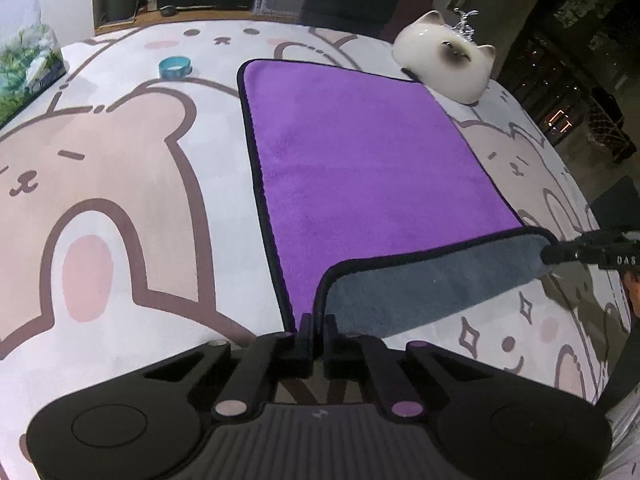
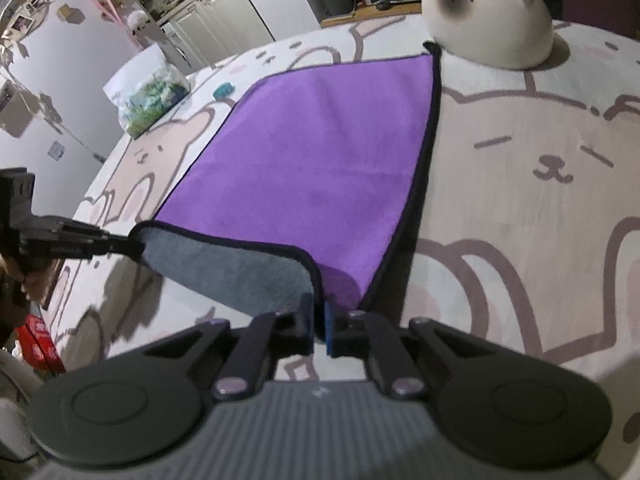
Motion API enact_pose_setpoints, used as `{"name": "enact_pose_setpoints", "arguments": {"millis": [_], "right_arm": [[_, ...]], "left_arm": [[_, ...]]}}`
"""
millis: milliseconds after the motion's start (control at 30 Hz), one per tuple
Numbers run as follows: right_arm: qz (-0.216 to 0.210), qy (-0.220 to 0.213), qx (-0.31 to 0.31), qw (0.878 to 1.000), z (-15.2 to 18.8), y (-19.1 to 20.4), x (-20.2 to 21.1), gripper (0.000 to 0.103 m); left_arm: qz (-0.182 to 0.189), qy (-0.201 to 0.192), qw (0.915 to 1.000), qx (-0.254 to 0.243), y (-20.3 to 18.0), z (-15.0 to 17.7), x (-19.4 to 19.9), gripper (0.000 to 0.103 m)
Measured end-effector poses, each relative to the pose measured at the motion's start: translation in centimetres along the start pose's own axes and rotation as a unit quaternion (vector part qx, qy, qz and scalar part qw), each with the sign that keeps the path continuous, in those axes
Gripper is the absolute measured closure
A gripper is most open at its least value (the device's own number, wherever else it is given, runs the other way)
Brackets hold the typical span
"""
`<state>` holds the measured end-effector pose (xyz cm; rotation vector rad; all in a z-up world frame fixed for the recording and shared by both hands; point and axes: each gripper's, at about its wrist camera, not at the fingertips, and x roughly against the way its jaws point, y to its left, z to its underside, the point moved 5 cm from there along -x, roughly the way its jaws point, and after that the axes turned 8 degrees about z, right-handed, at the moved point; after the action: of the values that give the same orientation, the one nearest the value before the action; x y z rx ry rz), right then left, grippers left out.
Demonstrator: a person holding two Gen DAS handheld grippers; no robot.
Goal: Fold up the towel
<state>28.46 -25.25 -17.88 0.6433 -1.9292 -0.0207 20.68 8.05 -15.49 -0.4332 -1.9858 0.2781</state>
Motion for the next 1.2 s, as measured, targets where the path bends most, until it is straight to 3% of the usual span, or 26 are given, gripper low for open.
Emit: {"name": "enact_pose_setpoints", "arguments": {"millis": [300, 533, 1000, 1200], "right_arm": [[-0.009, -0.050, -0.025, 0.998, -2.6, -0.3, 1.8, 0.098], [-0.002, -0.086, -0.047, 0.995, -5.7, -1.0, 1.7, 0.098], [0.029, -0.135, -0.088, 0.986, -12.6, -3.9, -0.8, 0.098], [0.047, -0.136, -0.068, 0.987, -15.6, -4.3, -2.6, 0.098]], "left_arm": [[0.008, -0.079, 0.9968, 0.010, -0.2, -2.9, 2.6, 0.099], [0.010, -0.125, 0.9916, 0.034, 0.6, -6.6, 2.2, 0.099], [0.004, -0.178, 0.9824, 0.058, 3.4, -14.4, -0.7, 0.099], [-0.011, -0.165, 0.9845, 0.057, 4.9, -16.7, -3.0, 0.099]]}}
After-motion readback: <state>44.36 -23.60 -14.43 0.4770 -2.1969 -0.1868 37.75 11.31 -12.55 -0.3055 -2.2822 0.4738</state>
